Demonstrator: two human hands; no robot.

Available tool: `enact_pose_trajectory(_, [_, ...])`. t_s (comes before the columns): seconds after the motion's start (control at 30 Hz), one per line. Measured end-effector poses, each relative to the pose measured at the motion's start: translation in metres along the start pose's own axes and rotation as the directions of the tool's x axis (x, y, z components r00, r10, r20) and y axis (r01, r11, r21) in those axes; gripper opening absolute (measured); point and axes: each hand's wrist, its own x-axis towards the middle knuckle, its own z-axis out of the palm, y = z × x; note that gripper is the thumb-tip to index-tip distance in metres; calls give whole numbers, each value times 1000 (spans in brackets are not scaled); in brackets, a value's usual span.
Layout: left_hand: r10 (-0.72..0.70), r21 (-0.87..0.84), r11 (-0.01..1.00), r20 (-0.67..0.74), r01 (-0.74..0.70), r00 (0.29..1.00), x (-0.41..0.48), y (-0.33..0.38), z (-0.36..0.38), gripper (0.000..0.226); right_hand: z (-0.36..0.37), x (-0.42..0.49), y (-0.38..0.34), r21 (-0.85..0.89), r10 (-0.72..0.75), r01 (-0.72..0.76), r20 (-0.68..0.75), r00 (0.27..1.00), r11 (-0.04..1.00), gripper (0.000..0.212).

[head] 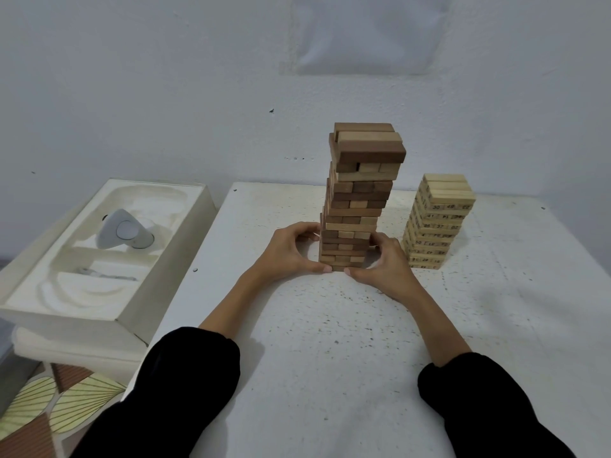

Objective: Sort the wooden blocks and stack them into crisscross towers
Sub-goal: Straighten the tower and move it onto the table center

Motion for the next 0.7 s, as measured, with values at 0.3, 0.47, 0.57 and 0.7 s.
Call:
enact_pose_trajectory(0.3, [34, -25, 999, -1, -34, 999, 0, 3, 3, 72, 0, -2, -3, -12, 28, -28, 1, 1000, 1000, 75])
enact_pose_trajectory(0.47, [32, -15, 999, 27, -32, 999, -3, 9, 2, 77, -3, -8, -6, 19, 18, -19, 33, 999, 1000, 66])
enact_pose_trajectory(0.57, [6, 31, 999, 167, -12, 986, -6, 11, -4, 98, -2, -15, -6, 76, -12, 4, 97, 995, 997, 67])
enact_pose_trajectory(0.7, [-45, -42, 998, 150, 52, 988, -17, 20, 0, 112, -8, -22, -22, 332, 64, -126, 192, 979, 935, 71])
